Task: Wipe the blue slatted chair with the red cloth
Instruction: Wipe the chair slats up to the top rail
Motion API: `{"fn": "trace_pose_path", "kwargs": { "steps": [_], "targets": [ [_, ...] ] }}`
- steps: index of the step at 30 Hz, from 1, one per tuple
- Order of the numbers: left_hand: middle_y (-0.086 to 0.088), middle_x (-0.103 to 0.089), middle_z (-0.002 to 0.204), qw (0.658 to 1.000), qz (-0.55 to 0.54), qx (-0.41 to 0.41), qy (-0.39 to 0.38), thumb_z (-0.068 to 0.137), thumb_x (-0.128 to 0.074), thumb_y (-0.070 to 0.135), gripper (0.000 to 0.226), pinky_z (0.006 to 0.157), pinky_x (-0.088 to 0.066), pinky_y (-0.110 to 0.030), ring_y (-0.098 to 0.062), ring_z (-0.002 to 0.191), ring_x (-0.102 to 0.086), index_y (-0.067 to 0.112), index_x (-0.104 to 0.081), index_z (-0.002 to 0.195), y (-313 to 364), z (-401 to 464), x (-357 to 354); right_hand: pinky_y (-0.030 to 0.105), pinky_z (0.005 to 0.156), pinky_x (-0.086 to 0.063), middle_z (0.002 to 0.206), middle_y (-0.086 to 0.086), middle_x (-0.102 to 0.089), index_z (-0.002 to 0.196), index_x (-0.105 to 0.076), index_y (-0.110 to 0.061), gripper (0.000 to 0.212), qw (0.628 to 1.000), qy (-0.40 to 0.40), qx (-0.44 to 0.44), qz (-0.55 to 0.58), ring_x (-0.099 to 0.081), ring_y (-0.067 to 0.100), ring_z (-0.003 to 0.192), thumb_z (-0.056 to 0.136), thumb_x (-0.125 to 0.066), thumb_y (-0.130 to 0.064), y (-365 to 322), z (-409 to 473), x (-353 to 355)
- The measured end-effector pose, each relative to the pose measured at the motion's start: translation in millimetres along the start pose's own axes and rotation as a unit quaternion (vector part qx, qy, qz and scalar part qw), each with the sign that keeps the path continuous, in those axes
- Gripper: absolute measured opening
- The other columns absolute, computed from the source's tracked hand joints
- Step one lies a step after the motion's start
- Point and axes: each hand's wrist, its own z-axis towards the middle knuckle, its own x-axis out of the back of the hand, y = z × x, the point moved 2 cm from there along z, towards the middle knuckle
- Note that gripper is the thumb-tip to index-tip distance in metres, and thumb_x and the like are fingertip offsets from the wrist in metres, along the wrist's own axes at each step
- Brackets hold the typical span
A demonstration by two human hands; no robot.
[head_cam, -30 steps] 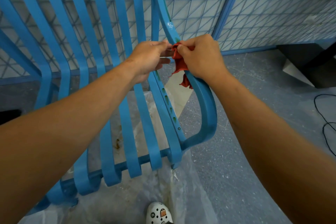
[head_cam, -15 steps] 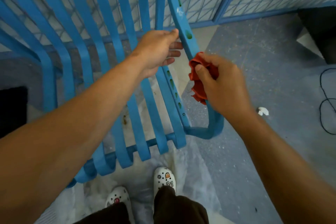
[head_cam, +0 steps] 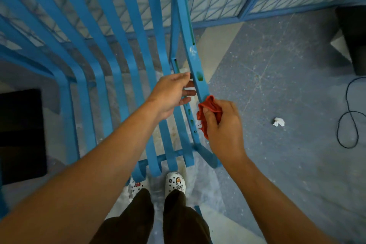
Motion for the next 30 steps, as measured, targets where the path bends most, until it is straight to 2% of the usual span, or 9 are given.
{"fn": "trace_pose_path", "kwargs": {
  "steps": [3,9,12,15,18,22,24,28,30],
  "targets": [
    [0.003,-0.077,0.097,1.0,-0.01,0.021,0.003,0.106,-0.049,0.035,0.025,0.075,-0.051,-0.029,-0.017,0.088,-0.07,0.023,-0.071,0.105,4,-3,0,0.036,0.072,-0.061,0.104,0.0,-0.064,0.102,-0.063,-0.03,0.006,0.999,-0.011,-0.029,0.011,-0.069,0.01,0.084,0.101,-0.059,-0.035,-4,14,-6],
    [-0.002,-0.078,0.107,0.999,-0.022,0.031,0.006,0.106,-0.049,0.034,0.027,0.084,-0.055,-0.034,-0.019,0.094,-0.073,0.019,-0.071,0.109,15,-7,6,0.047,0.063,-0.06,0.091,0.0,-0.069,0.106,-0.063,-0.032,0.024,0.998,-0.02,-0.058,0.007,-0.07,0.018,0.074,0.1,-0.051,-0.051,-20,54,-19],
    [0.002,-0.078,0.104,0.999,-0.025,0.022,0.009,0.107,-0.049,0.032,0.024,0.081,-0.054,-0.032,-0.019,0.096,-0.074,0.02,-0.069,0.111,26,-3,13,0.046,0.06,-0.061,0.089,-0.002,-0.069,0.109,-0.063,-0.03,0.026,0.997,-0.026,-0.073,0.017,-0.071,0.018,0.072,0.101,-0.049,-0.051,-24,63,-23],
    [0.003,-0.077,0.107,0.999,-0.019,0.032,-0.002,0.107,-0.049,0.031,0.024,0.082,-0.054,-0.031,-0.019,0.099,-0.073,0.021,-0.069,0.114,29,-2,13,0.045,0.069,-0.062,0.101,-0.003,-0.068,0.115,-0.06,-0.035,0.027,0.995,-0.051,-0.09,0.012,-0.071,0.016,0.085,0.1,-0.047,-0.053,-24,50,-18],
    [0.003,-0.074,0.117,0.999,-0.004,0.036,-0.024,0.107,-0.048,0.031,0.029,0.083,-0.052,-0.028,-0.016,0.103,-0.072,0.02,-0.067,0.126,28,-1,15,0.046,0.075,-0.062,0.102,-0.005,-0.071,0.116,-0.061,-0.036,0.019,0.989,-0.061,-0.129,0.022,-0.072,0.012,0.087,0.101,-0.052,-0.043,-14,22,-6],
    [0.006,-0.074,0.12,0.998,0.034,0.032,-0.039,0.107,-0.045,0.04,0.036,0.087,-0.049,-0.029,-0.015,0.112,-0.069,0.021,-0.067,0.129,28,5,22,0.042,0.078,-0.061,0.106,-0.008,-0.068,0.113,-0.056,-0.041,0.02,0.988,-0.062,-0.14,-0.027,-0.069,0.008,0.091,0.097,-0.051,-0.052,-4,-5,3],
    [0.007,-0.074,0.119,0.997,0.05,0.027,-0.046,0.106,-0.042,0.048,0.04,0.092,-0.047,-0.031,-0.013,0.114,-0.068,0.024,-0.068,0.126,28,7,24,0.039,0.075,-0.061,0.103,-0.009,-0.067,0.114,-0.056,-0.035,0.019,0.987,-0.055,-0.14,-0.052,-0.068,0.006,0.087,0.099,-0.052,-0.046,-7,0,2],
    [0.012,-0.074,0.119,0.995,0.08,0.027,-0.061,0.104,-0.036,0.056,0.045,0.107,-0.041,-0.04,-0.012,0.12,-0.063,0.032,-0.07,0.121,31,8,28,0.047,0.064,-0.06,0.092,-0.006,-0.069,0.103,-0.058,-0.035,0.024,0.988,-0.051,-0.139,-0.049,-0.069,0.012,0.076,0.097,-0.05,-0.056,-14,24,-6],
    [0.014,-0.074,0.117,0.994,0.085,0.026,-0.06,0.104,-0.035,0.057,0.043,0.111,-0.039,-0.045,-0.012,0.121,-0.063,0.037,-0.072,0.114,33,7,29,0.047,0.059,-0.059,0.084,-0.004,-0.068,0.098,-0.059,-0.03,0.02,0.989,-0.044,-0.129,-0.05,-0.069,0.013,0.068,0.1,-0.053,-0.049,-19,41,-10]
  ]
}}
